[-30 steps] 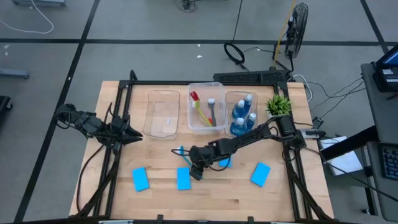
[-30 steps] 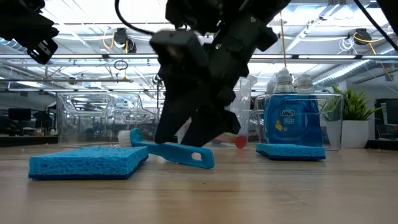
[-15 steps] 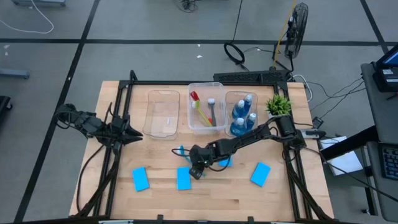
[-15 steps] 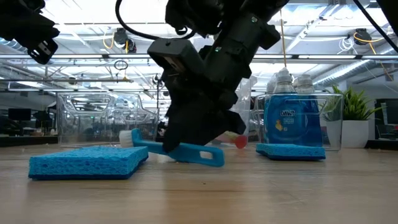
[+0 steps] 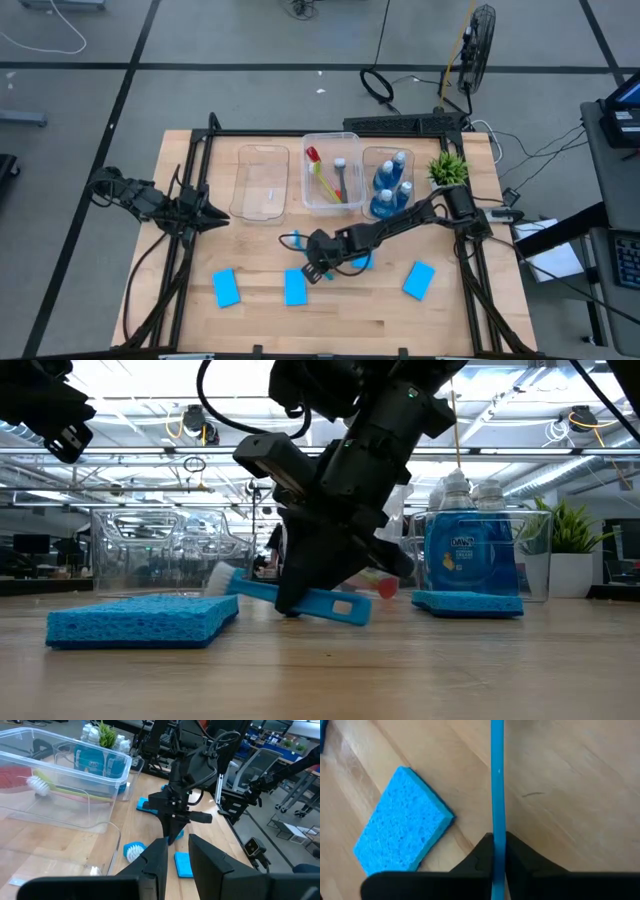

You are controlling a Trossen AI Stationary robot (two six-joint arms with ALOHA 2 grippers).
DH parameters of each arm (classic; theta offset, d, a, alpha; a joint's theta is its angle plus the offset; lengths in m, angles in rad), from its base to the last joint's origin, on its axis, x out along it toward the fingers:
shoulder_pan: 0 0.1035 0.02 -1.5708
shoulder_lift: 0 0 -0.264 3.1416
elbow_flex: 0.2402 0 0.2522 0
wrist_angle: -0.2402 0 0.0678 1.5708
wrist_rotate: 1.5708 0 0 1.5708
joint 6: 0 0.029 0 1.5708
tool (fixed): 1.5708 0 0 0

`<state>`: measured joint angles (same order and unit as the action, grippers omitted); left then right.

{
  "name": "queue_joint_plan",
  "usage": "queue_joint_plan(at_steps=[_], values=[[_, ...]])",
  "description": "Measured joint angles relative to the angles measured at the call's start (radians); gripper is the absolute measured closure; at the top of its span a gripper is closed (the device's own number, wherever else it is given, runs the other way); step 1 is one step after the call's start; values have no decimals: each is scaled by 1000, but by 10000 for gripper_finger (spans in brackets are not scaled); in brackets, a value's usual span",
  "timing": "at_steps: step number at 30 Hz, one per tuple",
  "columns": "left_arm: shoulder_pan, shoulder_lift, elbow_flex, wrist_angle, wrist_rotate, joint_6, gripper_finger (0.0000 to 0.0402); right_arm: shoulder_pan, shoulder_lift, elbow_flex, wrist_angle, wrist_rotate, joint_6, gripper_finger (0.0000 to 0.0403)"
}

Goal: Pick & Place Kitchen Sink Supplies
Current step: Put the blue dishwashing brush into the middle transparent bin

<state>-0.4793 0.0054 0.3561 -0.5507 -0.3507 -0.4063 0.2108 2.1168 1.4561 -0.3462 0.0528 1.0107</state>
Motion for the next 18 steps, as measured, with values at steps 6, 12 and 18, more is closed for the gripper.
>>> queue_joint_plan(at_steps=[6, 12, 18], values=[[0, 0, 0, 0, 0, -3, 321, -4, -66, -7, -2, 35, 20, 394], [0, 0, 0, 1, 0, -4, 321, -2, -204, -4, 41, 53, -4, 395], [0, 0, 0, 1, 1, -14, 321, 0, -371, -2, 146, 24, -148, 395]])
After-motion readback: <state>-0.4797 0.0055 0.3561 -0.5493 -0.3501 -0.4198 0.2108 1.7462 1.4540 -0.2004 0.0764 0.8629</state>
